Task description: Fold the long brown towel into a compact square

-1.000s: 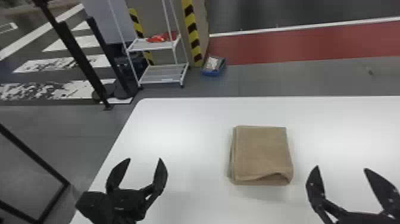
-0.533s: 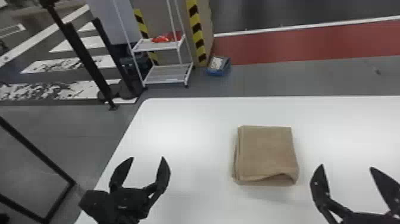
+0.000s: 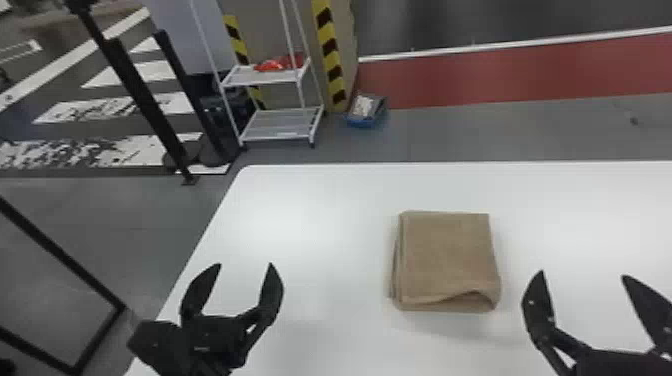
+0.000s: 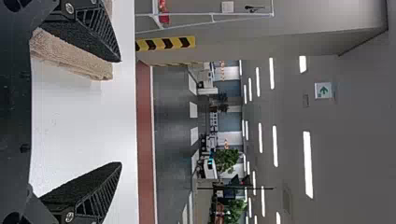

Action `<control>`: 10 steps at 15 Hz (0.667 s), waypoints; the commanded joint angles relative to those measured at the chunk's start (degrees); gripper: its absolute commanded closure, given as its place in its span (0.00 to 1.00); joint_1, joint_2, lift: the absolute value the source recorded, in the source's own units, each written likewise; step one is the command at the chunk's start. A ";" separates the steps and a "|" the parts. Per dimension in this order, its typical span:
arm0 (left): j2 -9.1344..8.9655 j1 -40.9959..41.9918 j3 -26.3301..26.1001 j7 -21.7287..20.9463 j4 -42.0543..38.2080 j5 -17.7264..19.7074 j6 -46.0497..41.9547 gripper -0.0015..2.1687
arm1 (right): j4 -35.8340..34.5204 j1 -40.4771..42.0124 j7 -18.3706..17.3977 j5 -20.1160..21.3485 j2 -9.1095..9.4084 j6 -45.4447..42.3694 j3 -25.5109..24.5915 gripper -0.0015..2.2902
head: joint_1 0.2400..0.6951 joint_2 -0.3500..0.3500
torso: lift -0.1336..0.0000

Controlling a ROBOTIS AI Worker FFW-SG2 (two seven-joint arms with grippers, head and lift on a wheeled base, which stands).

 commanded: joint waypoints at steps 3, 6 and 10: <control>-0.15 -0.34 0.54 -0.25 0.46 0.83 0.33 0.03 | 0.18 -0.62 -0.10 0.15 0.05 0.15 0.11 0.04 | 1.00 0.92 | 0.19; -0.15 -0.16 0.89 -0.17 -0.24 0.66 0.33 0.03 | 0.10 -0.71 -0.10 0.15 -0.35 0.51 0.11 0.05 | 1.00 0.92 | 0.19; -0.15 0.10 1.24 -0.08 -0.33 0.66 -0.02 0.03 | 0.10 -0.79 -0.98 0.06 -0.88 0.86 0.46 0.05 | 1.00 0.93 | 0.19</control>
